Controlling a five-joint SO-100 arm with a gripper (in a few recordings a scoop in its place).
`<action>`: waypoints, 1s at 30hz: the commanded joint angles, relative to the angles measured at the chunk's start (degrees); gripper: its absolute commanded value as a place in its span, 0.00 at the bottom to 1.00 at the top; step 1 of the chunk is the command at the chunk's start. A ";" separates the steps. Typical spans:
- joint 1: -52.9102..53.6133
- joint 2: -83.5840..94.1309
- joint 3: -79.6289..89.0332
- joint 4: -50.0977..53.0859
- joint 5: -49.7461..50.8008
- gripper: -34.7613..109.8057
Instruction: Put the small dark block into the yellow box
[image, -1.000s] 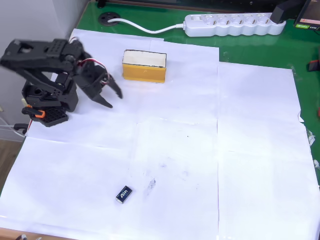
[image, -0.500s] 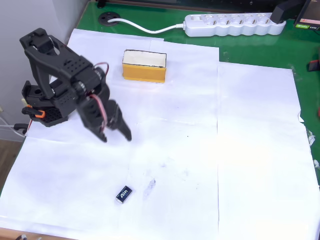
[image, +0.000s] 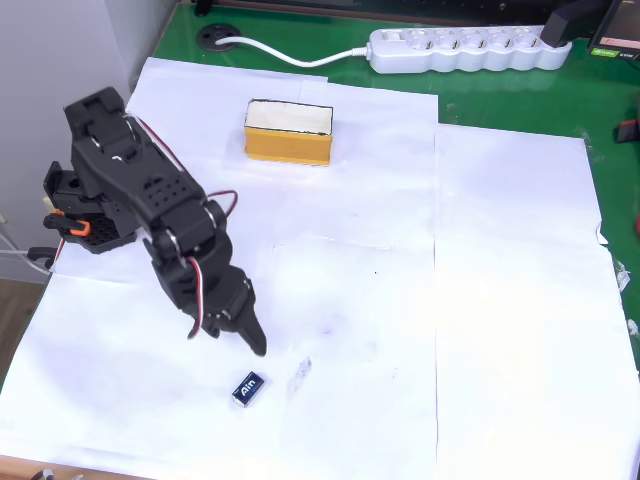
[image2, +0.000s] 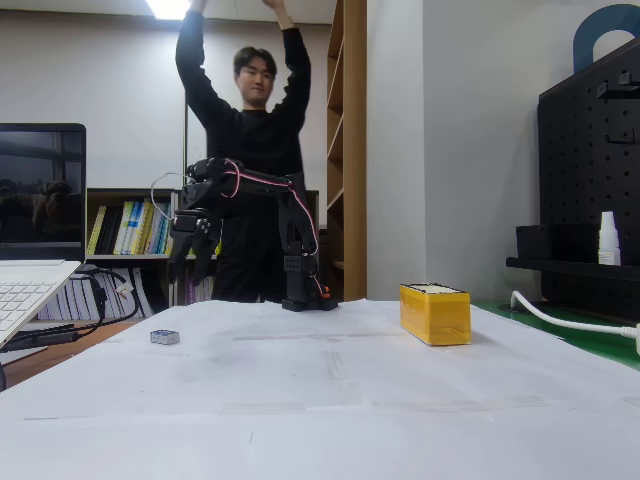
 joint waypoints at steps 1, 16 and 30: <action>2.37 0.09 5.19 -0.88 3.60 0.41; 4.04 15.82 18.11 -4.92 0.26 0.41; 2.02 19.34 14.77 -7.38 0.18 0.41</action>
